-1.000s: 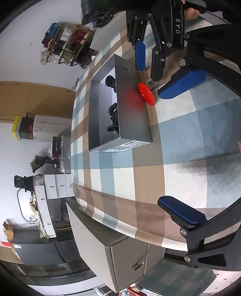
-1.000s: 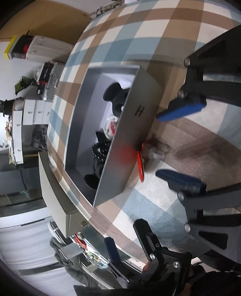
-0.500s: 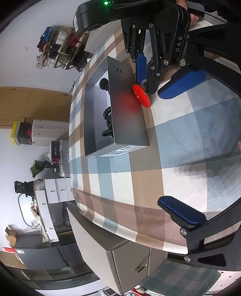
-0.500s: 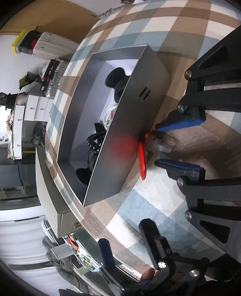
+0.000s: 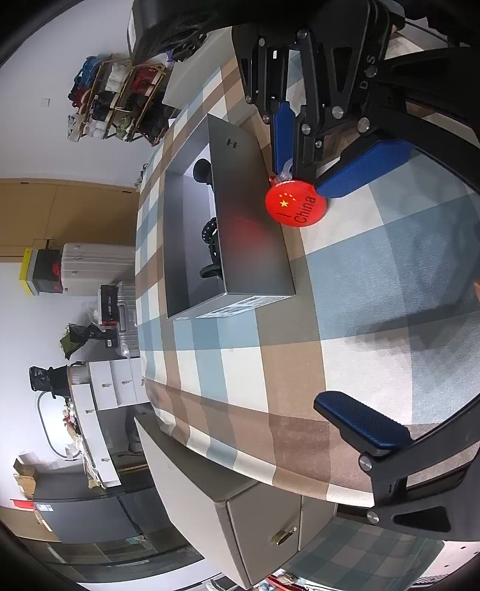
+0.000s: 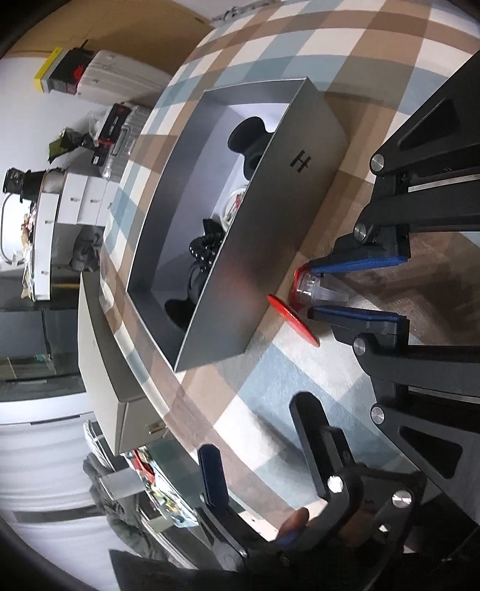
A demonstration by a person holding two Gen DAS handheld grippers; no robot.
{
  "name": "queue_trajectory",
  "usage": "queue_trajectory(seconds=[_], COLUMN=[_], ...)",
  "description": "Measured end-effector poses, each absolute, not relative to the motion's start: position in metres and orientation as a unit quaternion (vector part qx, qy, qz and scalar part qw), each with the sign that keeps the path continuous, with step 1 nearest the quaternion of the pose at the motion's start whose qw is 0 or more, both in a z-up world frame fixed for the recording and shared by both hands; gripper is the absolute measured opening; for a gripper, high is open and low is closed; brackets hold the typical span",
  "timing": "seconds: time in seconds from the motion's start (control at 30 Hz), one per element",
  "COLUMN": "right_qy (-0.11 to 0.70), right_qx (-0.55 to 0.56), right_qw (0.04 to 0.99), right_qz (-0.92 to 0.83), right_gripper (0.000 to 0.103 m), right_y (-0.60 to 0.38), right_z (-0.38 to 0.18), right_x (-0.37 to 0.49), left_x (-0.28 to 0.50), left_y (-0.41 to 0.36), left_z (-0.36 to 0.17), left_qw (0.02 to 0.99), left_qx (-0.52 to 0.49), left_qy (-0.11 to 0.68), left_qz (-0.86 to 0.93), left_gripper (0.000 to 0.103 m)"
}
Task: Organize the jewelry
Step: 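Withdraw both tools from the box toward the red round badge, then grasp the red round China badge with the left tool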
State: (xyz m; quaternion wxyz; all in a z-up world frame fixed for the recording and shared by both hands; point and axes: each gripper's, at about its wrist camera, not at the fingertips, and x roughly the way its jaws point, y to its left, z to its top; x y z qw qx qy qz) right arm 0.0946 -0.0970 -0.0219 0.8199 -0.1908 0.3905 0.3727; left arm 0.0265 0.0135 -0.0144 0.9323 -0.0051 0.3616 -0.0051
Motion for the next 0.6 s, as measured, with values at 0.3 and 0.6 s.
queue_trajectory(seconds=[0.3, 0.6], right_qy=[0.388, 0.379], right_qx=[-0.178, -0.139], right_qw=[0.830, 0.843], right_qz=[0.358, 0.355], right_gripper=[0.017, 0.017], right_y=[-0.122, -0.150], right_z=[-0.005, 0.018], right_x=[0.101, 0.111], left_x=[0.027, 0.029], left_y=[0.013, 0.008], left_z=[-0.015, -0.015], left_qw=[0.931, 0.926], left_qx=[-0.005, -0.014], left_qy=[0.364, 0.377], left_qz=[-0.007, -0.017], left_gripper=[0.102, 0.102])
